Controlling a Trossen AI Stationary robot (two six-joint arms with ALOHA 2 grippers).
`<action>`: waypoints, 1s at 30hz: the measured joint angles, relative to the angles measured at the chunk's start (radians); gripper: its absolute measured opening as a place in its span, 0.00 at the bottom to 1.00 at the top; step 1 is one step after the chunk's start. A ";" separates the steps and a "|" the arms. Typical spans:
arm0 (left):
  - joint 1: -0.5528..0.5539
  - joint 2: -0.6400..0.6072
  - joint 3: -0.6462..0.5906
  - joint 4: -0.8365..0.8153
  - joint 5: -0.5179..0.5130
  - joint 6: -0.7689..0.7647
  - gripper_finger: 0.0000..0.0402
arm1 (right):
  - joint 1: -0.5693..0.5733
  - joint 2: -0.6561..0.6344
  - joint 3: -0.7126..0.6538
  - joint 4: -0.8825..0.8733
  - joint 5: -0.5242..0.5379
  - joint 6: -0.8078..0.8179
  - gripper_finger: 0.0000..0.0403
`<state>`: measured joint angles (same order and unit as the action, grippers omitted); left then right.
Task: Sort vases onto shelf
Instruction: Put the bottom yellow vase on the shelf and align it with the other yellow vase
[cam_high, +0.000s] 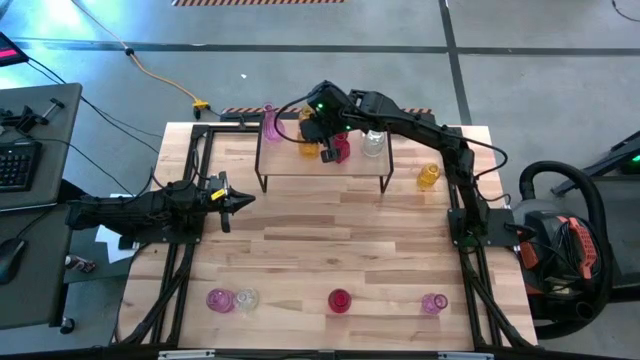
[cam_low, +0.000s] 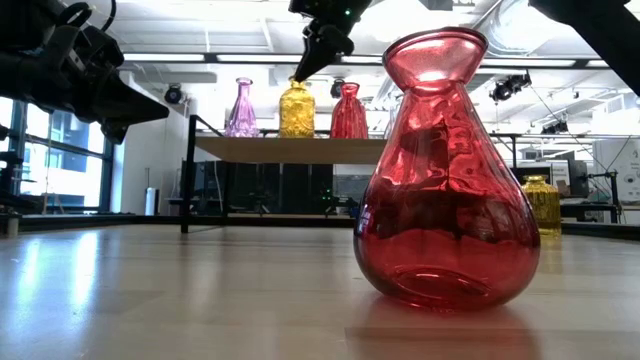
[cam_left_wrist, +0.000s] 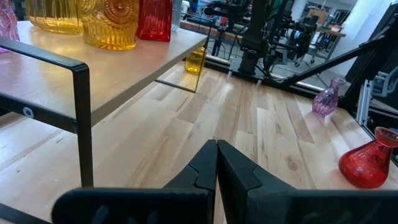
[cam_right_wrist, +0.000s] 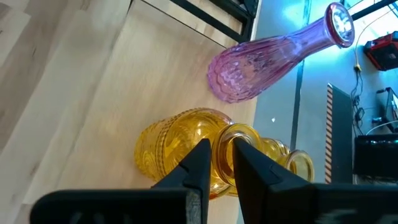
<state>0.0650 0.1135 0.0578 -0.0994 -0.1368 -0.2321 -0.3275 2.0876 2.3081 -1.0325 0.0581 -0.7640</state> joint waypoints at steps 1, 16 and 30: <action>0.000 0.000 0.000 0.000 0.000 0.000 0.01 | 0.000 0.000 0.000 0.000 -0.001 0.000 0.10; 0.000 0.000 0.000 0.000 0.000 0.000 0.01 | -0.002 0.000 0.001 0.006 -0.007 0.007 0.15; 0.000 0.000 0.000 0.000 0.000 0.000 0.01 | -0.002 -0.007 0.002 0.006 0.002 -0.003 0.24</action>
<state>0.0650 0.1137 0.0578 -0.0995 -0.1368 -0.2323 -0.3294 2.0811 2.3096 -1.0268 0.0597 -0.7673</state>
